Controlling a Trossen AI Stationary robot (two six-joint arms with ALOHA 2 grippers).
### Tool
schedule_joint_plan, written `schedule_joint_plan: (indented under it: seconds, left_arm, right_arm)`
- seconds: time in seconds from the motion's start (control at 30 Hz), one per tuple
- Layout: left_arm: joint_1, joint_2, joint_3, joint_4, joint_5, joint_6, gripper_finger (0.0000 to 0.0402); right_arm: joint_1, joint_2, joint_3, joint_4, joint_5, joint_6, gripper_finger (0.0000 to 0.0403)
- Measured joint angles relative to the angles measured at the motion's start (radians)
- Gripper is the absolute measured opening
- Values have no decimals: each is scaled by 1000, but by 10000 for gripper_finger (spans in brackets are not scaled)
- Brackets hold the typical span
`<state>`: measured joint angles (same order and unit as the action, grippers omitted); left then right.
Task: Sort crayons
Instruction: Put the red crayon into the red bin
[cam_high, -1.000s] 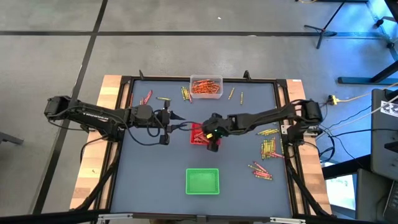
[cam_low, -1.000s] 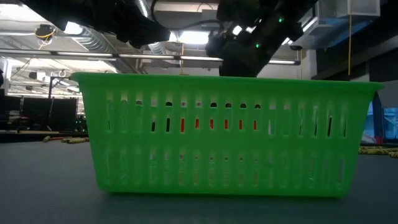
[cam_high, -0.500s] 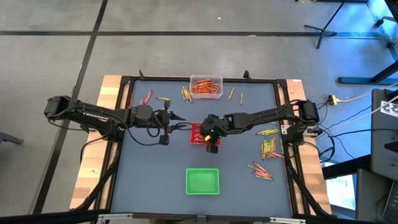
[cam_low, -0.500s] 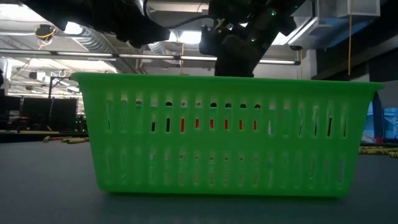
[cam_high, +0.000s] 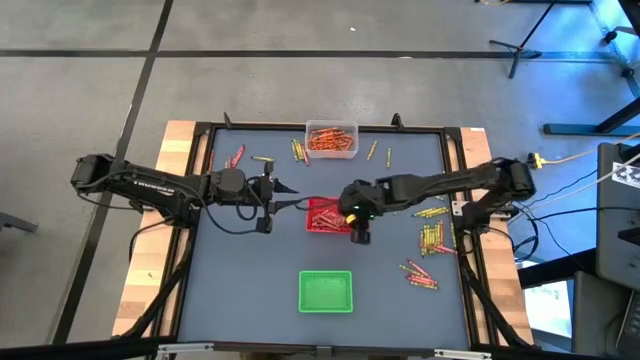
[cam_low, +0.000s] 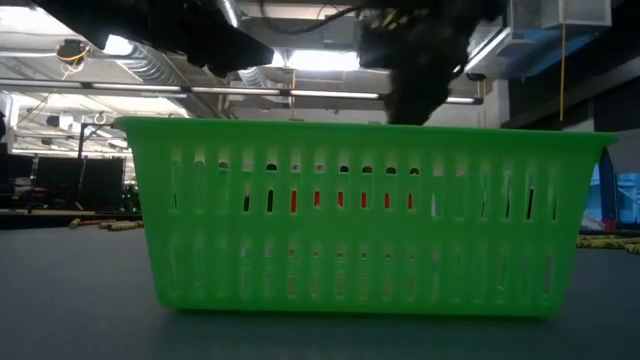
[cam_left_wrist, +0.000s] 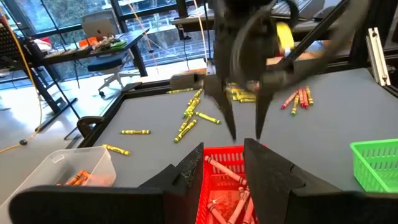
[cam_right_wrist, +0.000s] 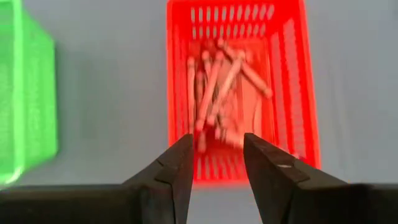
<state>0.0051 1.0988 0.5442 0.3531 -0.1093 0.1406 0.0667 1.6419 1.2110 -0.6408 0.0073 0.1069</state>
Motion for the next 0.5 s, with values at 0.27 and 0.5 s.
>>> schedule_joint_plan:
  seconds: [0.27, 0.5]
  left_arm:
    - [0, 0, 0, 0, 0, 0, 99]
    - [0, 0, 0, 0, 0, 0, 99]
  right_arm:
    - [120, -141, -28, -268, 26, 181, 134]
    - [229, -209, -175, -355, 30, 366, 134]
